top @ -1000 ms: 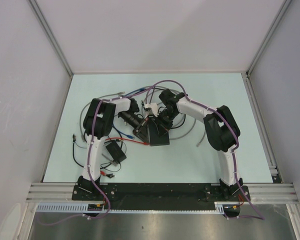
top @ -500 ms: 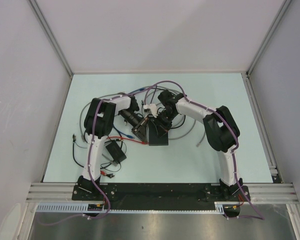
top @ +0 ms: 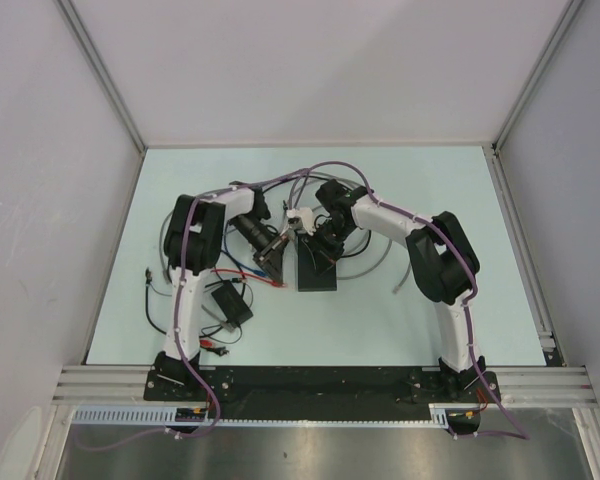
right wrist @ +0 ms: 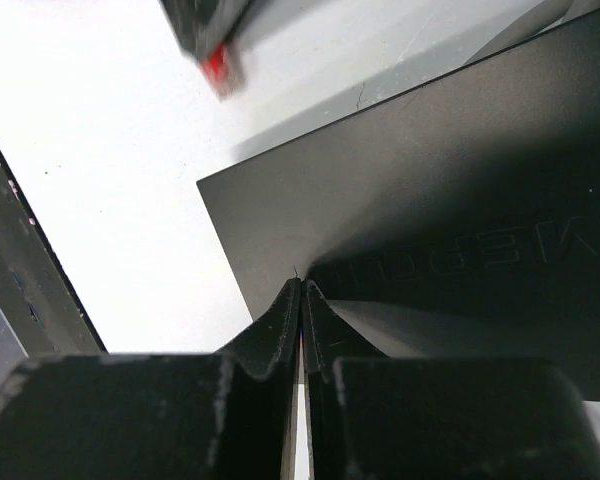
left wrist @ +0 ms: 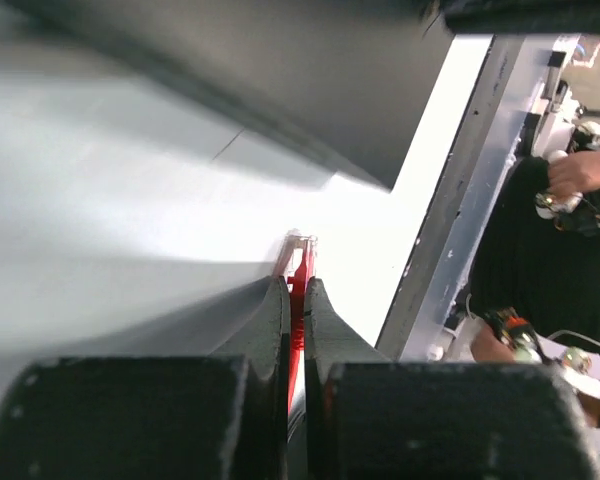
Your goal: Pull the plug from the switch port
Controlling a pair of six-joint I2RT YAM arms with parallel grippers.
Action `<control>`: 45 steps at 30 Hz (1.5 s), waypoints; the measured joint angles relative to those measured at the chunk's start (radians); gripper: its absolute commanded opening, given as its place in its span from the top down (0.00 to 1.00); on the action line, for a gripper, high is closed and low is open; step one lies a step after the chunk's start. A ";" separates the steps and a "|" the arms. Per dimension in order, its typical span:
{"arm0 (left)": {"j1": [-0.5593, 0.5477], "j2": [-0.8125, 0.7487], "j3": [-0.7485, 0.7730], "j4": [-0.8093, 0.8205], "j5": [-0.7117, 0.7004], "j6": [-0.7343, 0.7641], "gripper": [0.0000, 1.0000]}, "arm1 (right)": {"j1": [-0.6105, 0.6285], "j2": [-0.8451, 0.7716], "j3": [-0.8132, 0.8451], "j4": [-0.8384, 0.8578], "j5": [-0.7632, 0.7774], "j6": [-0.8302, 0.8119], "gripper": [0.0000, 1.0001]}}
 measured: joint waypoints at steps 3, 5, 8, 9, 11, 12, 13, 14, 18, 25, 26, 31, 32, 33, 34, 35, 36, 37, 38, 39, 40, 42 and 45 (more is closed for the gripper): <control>0.046 -0.010 0.008 -0.002 -0.017 0.013 1.00 | 0.000 0.000 0.008 -0.005 0.010 0.001 0.90; 0.087 -0.024 0.053 -0.003 -0.049 0.019 1.00 | -0.002 0.002 0.023 -0.008 0.030 0.001 0.84; 0.154 -0.039 0.150 0.001 -0.100 0.019 1.00 | -0.016 0.010 0.073 -0.023 0.058 -0.001 0.75; 0.171 -0.040 0.190 0.002 -0.114 0.018 1.00 | -0.024 0.010 0.095 -0.029 0.065 -0.003 0.74; 0.213 -0.040 0.286 0.011 -0.150 0.015 1.00 | -0.043 0.010 0.148 -0.038 0.073 -0.004 0.73; 0.233 -0.040 0.330 0.016 -0.170 0.010 1.00 | -0.055 0.010 0.177 -0.039 0.076 -0.004 0.72; 0.251 -0.040 0.367 0.019 -0.188 0.006 1.00 | -0.065 0.011 0.206 -0.043 0.076 -0.004 0.72; 0.267 -0.040 0.400 0.022 -0.212 -0.001 1.00 | -0.080 0.018 0.252 -0.049 0.077 -0.002 0.71; 0.313 -0.053 0.420 0.088 -0.348 -0.074 0.97 | -0.148 0.049 0.399 -0.037 0.080 0.020 0.71; 0.309 -0.151 0.261 0.312 -0.521 -0.241 0.06 | -0.290 0.104 0.499 -0.003 0.106 0.065 0.59; 0.307 -0.160 0.261 0.335 -0.538 -0.259 0.00 | -0.307 0.109 0.504 -0.003 0.111 0.069 0.58; 0.306 -0.211 0.261 0.406 -0.573 -0.291 0.01 | -0.360 0.137 0.547 -0.009 0.138 0.095 0.48; 0.306 -0.224 0.261 0.410 -0.571 -0.289 0.01 | -0.363 0.141 0.560 -0.008 0.143 0.104 0.47; 0.306 -0.234 0.261 0.411 -0.568 -0.283 0.00 | -0.365 0.151 0.586 -0.013 0.154 0.111 0.40; 0.306 -0.248 0.261 0.409 -0.562 -0.271 0.00 | -0.367 0.163 0.620 -0.023 0.168 0.119 0.37; 0.306 -0.257 0.265 0.402 -0.558 -0.260 0.00 | -0.367 0.174 0.650 -0.025 0.183 0.135 0.32; 0.306 -0.263 0.279 0.387 -0.554 -0.239 0.00 | -0.367 0.185 0.674 -0.025 0.200 0.152 0.24; 0.306 -0.264 0.299 0.369 -0.550 -0.221 0.00 | -0.367 0.193 0.703 -0.025 0.236 0.175 0.20; 0.306 -0.264 0.318 0.356 -0.547 -0.209 0.00 | -0.367 0.196 0.715 -0.025 0.262 0.191 0.19; 0.306 -0.263 0.353 0.340 -0.547 -0.203 0.00 | -0.367 0.196 0.725 -0.025 0.293 0.211 0.16; 0.306 -0.262 0.384 0.335 -0.548 -0.203 0.00 | -0.368 0.196 0.731 -0.023 0.322 0.228 0.16; 0.306 -0.259 0.452 0.336 -0.557 -0.220 0.00 | -0.371 0.196 0.734 -0.016 0.370 0.257 0.13; 0.305 -0.251 0.572 0.392 -0.566 -0.302 0.00 | -0.387 0.194 0.720 -0.011 0.433 0.293 0.12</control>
